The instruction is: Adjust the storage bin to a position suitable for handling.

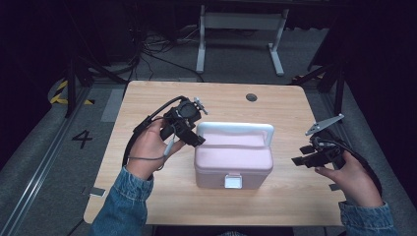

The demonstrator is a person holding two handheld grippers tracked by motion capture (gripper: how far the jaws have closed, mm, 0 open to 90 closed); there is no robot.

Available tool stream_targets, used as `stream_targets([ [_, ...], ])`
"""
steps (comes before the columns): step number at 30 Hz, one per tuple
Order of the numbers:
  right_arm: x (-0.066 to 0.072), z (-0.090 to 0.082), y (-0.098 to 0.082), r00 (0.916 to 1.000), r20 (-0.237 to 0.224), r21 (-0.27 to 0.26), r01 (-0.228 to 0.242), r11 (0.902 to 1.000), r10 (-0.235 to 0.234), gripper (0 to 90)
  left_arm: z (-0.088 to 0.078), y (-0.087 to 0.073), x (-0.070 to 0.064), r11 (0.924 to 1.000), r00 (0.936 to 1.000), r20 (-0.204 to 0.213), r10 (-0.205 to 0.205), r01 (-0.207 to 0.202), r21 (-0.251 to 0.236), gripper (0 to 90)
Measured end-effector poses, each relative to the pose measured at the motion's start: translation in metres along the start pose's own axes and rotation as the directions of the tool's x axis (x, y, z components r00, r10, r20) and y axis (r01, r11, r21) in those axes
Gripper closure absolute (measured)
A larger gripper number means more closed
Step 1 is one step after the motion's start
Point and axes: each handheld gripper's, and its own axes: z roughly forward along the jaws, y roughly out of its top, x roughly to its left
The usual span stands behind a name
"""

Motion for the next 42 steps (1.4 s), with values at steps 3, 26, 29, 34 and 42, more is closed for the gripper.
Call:
stream_targets([
  [3,0.000,0.001,0.000,1.0000,-0.004,-0.001,0.001,1.0000,-0.001,44.1,0.005,0.005,-0.002,1.0000,1.0000,-0.004,0.006,-0.006,0.002,40.4],
  [26,0.000,0.000,0.001,0.9998,-0.011,-0.025,0.014,0.9996,-0.015,43.5,0.010,0.025,-0.009,0.9983,0.9983,-0.034,0.048,-0.049,-0.032,70.5],
  [29,0.000,0.000,0.001,0.9998,-0.014,-0.028,0.011,0.9995,-0.011,43.7,0.009,0.026,-0.010,0.9979,0.9980,-0.031,0.055,-0.056,-0.033,70.8],
  [34,0.001,-0.001,0.002,0.9995,-0.025,-0.041,0.020,0.9990,-0.021,45.3,0.002,0.026,-0.008,0.9968,0.9987,-0.005,0.051,-0.052,-0.060,71.5],
  [42,0.003,-0.004,0.002,0.9990,-0.028,-0.065,0.034,0.9973,-0.036,48.7,-0.005,0.034,-0.005,0.9969,0.9981,-0.021,0.058,-0.059,-0.052,70.9],
])
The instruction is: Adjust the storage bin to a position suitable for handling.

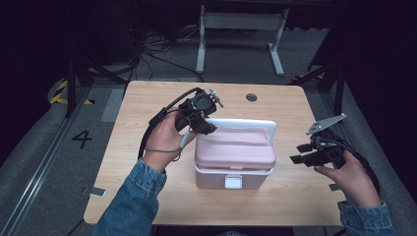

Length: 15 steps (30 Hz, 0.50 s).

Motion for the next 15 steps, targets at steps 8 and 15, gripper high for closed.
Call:
stream_targets([
  [8,0.002,-0.001,0.001,0.9998,-0.011,-0.016,0.018,0.9997,-0.018,52.2,-0.002,0.005,0.006,0.9998,0.9998,0.004,-0.021,0.021,-0.003,70.0],
  [15,0.006,-0.002,0.003,0.9988,-0.024,-0.041,0.042,0.9983,-0.043,52.5,-0.003,0.007,0.016,0.9984,0.9984,0.015,-0.054,0.055,-0.017,69.0],
])
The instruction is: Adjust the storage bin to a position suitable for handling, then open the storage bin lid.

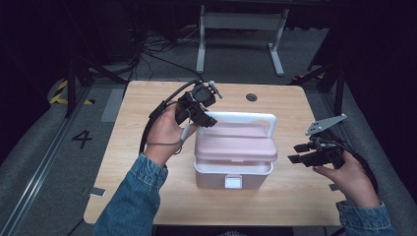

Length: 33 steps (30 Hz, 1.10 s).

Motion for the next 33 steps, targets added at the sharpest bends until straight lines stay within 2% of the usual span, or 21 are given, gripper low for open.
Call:
stream_targets([
  [3,0.001,-0.001,0.001,1.0000,0.000,-0.011,0.009,0.9999,-0.009,54.5,0.000,0.002,0.004,0.9998,0.9998,0.008,-0.020,0.020,-0.001,68.5],
  [8,0.004,-0.010,0.001,0.9995,0.017,-0.079,0.029,0.9965,-0.028,62.7,0.000,0.004,0.011,0.9991,0.9990,0.012,-0.043,0.043,-0.006,67.8],
  [12,0.009,-0.015,0.000,0.9985,0.028,-0.138,0.050,0.9892,-0.046,69.5,0.000,0.007,0.016,0.9986,0.9985,0.015,-0.052,0.052,-0.007,67.5],
  [15,0.009,-0.017,-0.001,0.9991,0.004,-0.170,0.042,0.9846,-0.042,76.1,0.000,0.008,0.017,0.9983,0.9982,0.015,-0.058,0.058,-0.007,67.4],
  [21,0.016,-0.012,0.003,0.9973,-0.036,-0.145,0.058,0.9877,-0.064,84.5,0.001,0.009,0.020,0.9981,0.9980,0.015,-0.061,0.061,-0.005,67.3],
  [26,0.026,-0.003,0.008,0.9920,-0.075,-0.158,0.089,0.9834,-0.102,88.1,0.000,0.009,0.021,0.9980,0.9978,0.023,-0.062,0.063,-0.004,67.2],
  [28,0.030,0.001,0.010,0.9902,-0.083,-0.179,0.096,0.9791,-0.112,89.6,0.001,0.010,0.021,0.9981,0.9978,0.023,-0.062,0.062,-0.004,67.2],
  [33,0.034,0.009,0.013,0.9882,-0.103,-0.212,0.090,0.9731,-0.114,89.8,0.001,0.008,0.021,0.9980,0.9977,0.028,-0.062,0.062,-0.008,67.2],
])
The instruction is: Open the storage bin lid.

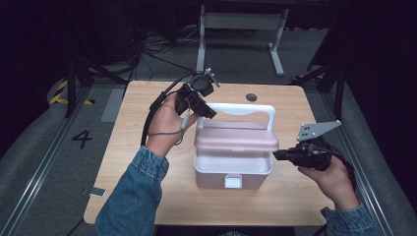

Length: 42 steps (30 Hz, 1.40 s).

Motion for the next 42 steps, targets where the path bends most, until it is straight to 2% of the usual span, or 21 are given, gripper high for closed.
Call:
stream_targets([
  [6,0.002,0.006,0.002,1.0000,0.002,-0.016,0.002,0.9999,-0.002,89.9,0.001,-0.002,-0.002,1.0000,0.9999,0.014,0.003,-0.003,0.004,63.6],
  [8,0.002,0.006,0.002,1.0000,0.005,-0.019,0.003,0.9998,-0.003,89.8,0.001,-0.002,-0.003,0.9999,0.9999,-0.005,0.013,-0.012,0.012,60.1],
  [11,0.001,0.006,0.002,0.9999,0.014,-0.020,0.000,0.9998,0.000,89.9,-0.002,-0.004,-0.003,0.9999,0.9999,0.002,0.014,-0.014,0.000,58.2],
  [15,0.001,0.006,0.002,0.9999,0.011,-0.031,-0.002,0.9995,0.002,89.9,-0.008,-0.009,-0.005,0.9999,0.9998,-0.015,0.010,-0.011,-0.006,52.8],
  [19,0.000,0.005,0.003,1.0000,0.009,-0.047,-0.002,0.9989,0.002,89.9,-0.018,-0.017,-0.007,0.9998,0.9994,-0.033,0.002,-0.003,-0.018,49.3],
  [24,-0.001,0.005,0.004,0.9999,-0.004,-0.062,-0.011,0.9980,0.011,89.9,-0.029,-0.030,-0.008,1.0000,0.9985,-0.054,0.000,-0.001,-0.009,48.5],
  [30,0.000,0.006,0.008,0.9999,-0.012,-0.082,-0.009,0.9966,0.008,89.9,-0.038,-0.049,-0.007,0.9994,0.9969,-0.072,-0.031,0.029,-0.021,48.1],
  [35,0.000,0.005,0.010,1.0000,-0.006,-0.096,-0.006,0.9954,0.006,89.9,-0.042,-0.060,-0.014,0.9996,0.9965,-0.080,-0.024,0.022,-0.019,46.6],
  [38,0.000,0.004,0.011,1.0000,-0.001,-0.108,-0.006,0.9941,0.006,89.9,-0.044,-0.068,-0.018,0.9997,0.9956,-0.091,-0.024,0.023,-0.012,42.8],
  [42,-0.001,0.003,0.011,1.0000,0.000,-0.116,-0.007,0.9932,0.007,89.9,-0.043,-0.078,-0.020,0.9991,0.9952,-0.094,-0.025,0.028,0.032,42.4],
])
